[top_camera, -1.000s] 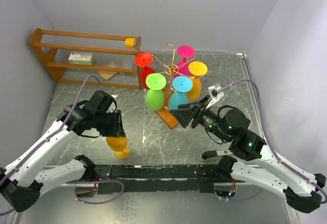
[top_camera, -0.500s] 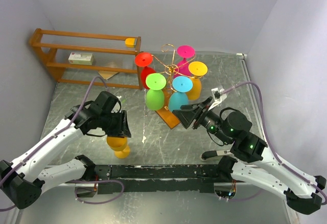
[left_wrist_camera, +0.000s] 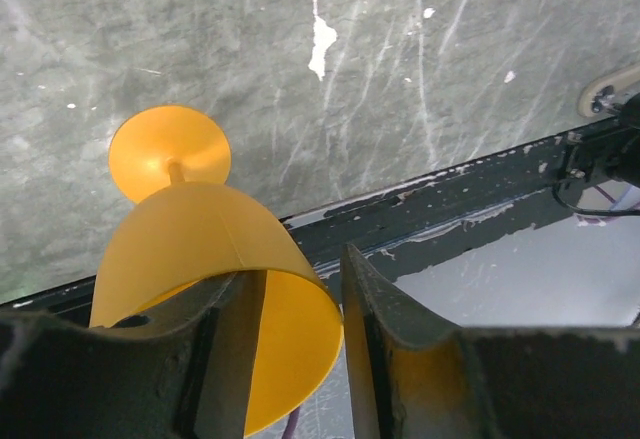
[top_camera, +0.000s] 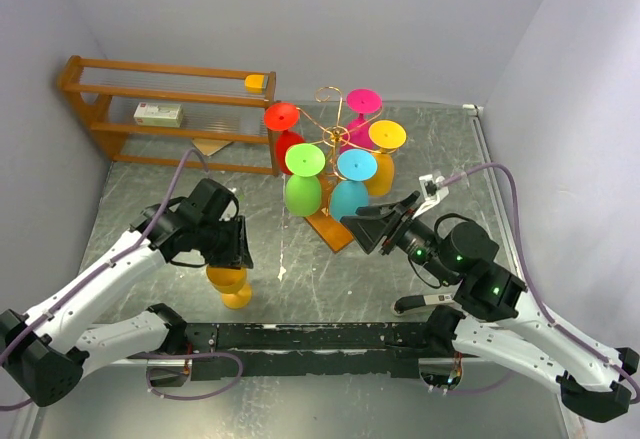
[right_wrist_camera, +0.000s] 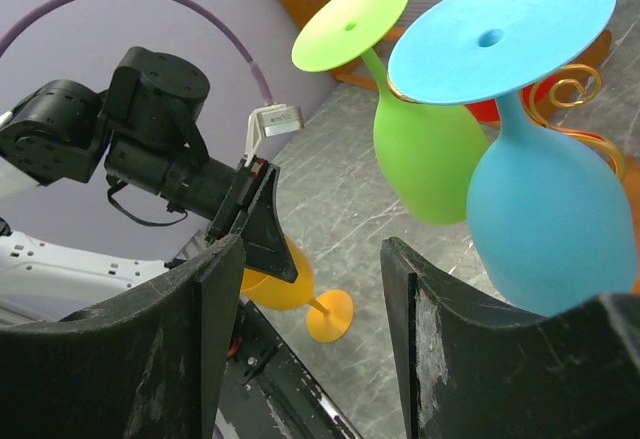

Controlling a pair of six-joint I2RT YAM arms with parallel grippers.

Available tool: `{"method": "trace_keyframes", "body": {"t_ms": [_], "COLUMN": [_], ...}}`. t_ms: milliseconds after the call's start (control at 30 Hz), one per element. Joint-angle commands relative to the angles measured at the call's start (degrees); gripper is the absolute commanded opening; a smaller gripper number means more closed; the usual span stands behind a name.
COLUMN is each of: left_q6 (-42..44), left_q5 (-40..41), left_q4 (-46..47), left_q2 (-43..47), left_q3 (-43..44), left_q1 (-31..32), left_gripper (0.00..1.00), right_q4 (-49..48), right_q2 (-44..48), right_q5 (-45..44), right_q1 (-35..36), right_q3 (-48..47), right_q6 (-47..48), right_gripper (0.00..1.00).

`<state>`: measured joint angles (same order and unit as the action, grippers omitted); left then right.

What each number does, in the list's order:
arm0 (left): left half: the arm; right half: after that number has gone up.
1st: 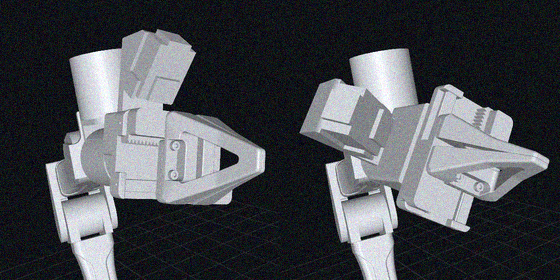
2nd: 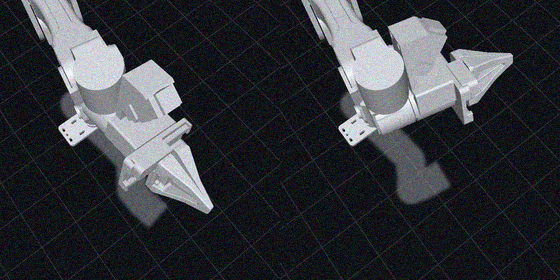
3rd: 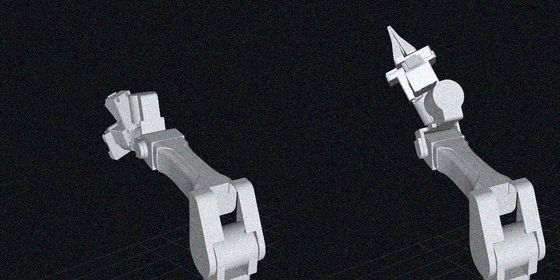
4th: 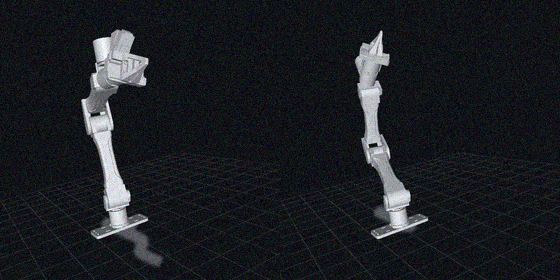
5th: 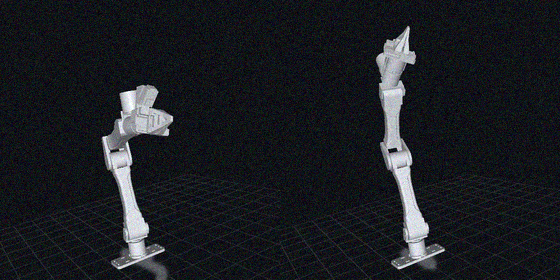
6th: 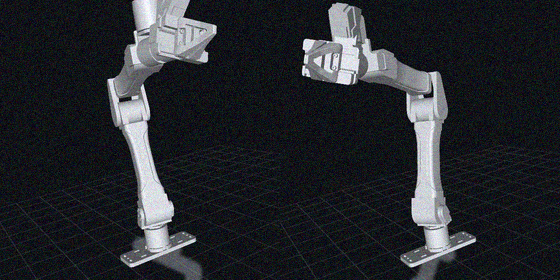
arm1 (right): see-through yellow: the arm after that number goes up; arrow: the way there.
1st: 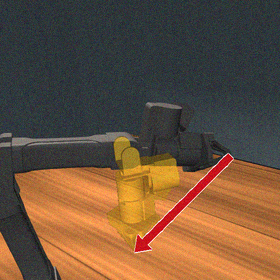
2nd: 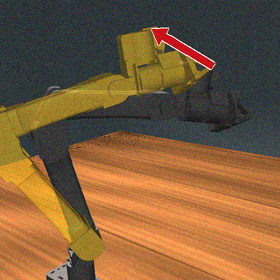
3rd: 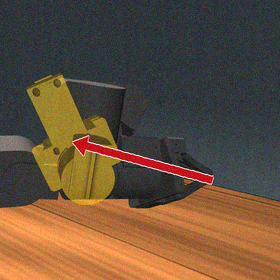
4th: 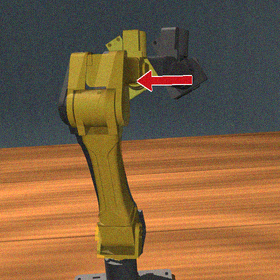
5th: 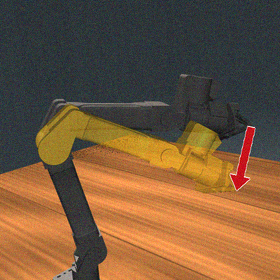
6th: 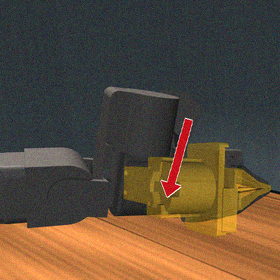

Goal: Place the wine glass upside down on the wine glass rack

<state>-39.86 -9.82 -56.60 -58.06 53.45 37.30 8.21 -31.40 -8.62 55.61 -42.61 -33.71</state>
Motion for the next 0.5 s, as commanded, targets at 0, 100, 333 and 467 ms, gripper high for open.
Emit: {"method": "trace_keyframes", "body": {"t_ms": [0, 100, 333, 467], "left_q6": [1.7, 2.8, 3.8, 5.7], "left_q5": [4.0, 5.4, 6.7, 7.7], "left_q4": [-3.7, -5.5, -6.9, -6.8], "left_q2": [-0.5, -0.6, -0.3, 1.0], "left_q3": [1.8, 2.7, 5.4, 7.9], "left_q1": [0.2, 0.2, 0.2, 0.2], "left_gripper": [0.48, 0.45, 0.11, 0.07], "right_q4": [-0.5, -0.6, -0.8, -0.8], "right_q2": [1.1, 1.2, 1.0, 1.3], "right_q5": [-0.9, -0.9, -0.6, -0.6], "right_q1": [0.2, 0.2, 0.2, 0.2], "right_q3": [0.8, 0.9, 0.9, 1.0], "right_q6": [-0.5, -0.6, -1.0, -1.2], "right_gripper": [0.57, 0.57, 0.57, 0.57]}}
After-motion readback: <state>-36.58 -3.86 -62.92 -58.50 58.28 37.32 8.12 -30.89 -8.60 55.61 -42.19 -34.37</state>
